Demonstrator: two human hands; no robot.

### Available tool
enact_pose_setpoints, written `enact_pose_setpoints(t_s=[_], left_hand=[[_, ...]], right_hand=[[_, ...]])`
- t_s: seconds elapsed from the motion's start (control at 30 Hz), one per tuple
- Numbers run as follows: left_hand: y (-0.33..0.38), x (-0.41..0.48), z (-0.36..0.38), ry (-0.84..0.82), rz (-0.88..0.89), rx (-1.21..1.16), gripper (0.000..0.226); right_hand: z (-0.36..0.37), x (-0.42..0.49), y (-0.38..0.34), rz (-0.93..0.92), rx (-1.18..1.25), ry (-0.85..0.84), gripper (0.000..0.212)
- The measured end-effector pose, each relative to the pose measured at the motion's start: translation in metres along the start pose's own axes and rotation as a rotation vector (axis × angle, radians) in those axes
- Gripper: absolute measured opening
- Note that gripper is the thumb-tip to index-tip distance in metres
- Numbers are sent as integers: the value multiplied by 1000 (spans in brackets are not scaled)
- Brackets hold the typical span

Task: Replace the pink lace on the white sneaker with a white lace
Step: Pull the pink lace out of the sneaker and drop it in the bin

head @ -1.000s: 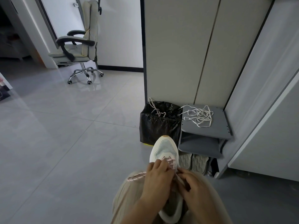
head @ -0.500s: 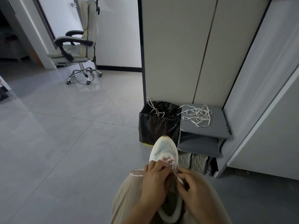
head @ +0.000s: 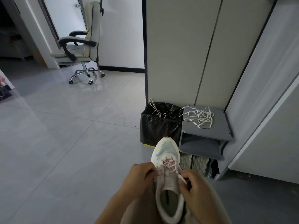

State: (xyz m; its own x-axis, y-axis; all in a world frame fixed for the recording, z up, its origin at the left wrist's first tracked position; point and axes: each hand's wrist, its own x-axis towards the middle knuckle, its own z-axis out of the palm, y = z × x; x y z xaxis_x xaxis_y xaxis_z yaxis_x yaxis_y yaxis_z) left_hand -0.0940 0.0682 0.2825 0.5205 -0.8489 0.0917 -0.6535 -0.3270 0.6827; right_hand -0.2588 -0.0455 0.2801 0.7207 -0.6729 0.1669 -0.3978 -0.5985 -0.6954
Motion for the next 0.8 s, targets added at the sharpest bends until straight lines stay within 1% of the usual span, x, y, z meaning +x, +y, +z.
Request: enact_pose_setpoints(t_s=[0.03,0.1,0.13,0.17,0.23,0.27,0.3,0.33,0.37,0.4,0.43,0.47,0.53,0.63,0.7,0.73,0.77,0.8], left_hand=[[-7,1,-8,95,-41,-22,17],[-24,-1,-36,371,-169,-42,25],[-30,-2,-49,457,-232,-25,26],[-36,-5,-59,490,-266,19,23],[-34,-10,-61,452,-293,168,7],[-27,-11,-56,458,-277,224,22],[-19,-12,-43,459,-215,205,35],[-6,-13,-30,429,-158,145,43],[9,-15,-16,337,-135,97,47],[24,-18,-3,193,-144,117,47],[28,-21,9,73,-136,208,45],[25,-24,18,51,-112,263,41],[16,-28,23,91,-111,268,42],[8,-29,25,108,-107,167,34],[11,-31,27,150,-100,116,29],[13,-32,28,171,-100,115,31],[12,-34,28,195,-108,115,35],[12,-35,27,208,-130,100,37]], right_hand=[[0,0,1,18,9,9,9],[-1,1,2,36,21,28,10],[-1,1,1,29,10,29,10],[-3,1,0,18,-7,19,11],[-6,2,-5,-9,-33,-15,13],[-9,2,-10,-16,-47,-29,13],[-11,3,-15,-22,-63,-43,15],[-11,4,-17,-34,-84,-64,22],[-11,4,-15,-65,-108,-79,32],[-9,5,-14,-109,-143,-102,39],[-8,7,-13,-143,-163,-113,42],[-7,8,-11,-165,-177,-116,43],[-3,12,-5,-181,-174,-141,38],[3,22,-3,-254,-312,-61,28],[6,29,-7,-303,-390,-55,35],[6,35,-10,-308,-414,-58,33],[3,39,-12,-288,-392,-91,26],[-1,43,-10,-265,-318,-145,18]])
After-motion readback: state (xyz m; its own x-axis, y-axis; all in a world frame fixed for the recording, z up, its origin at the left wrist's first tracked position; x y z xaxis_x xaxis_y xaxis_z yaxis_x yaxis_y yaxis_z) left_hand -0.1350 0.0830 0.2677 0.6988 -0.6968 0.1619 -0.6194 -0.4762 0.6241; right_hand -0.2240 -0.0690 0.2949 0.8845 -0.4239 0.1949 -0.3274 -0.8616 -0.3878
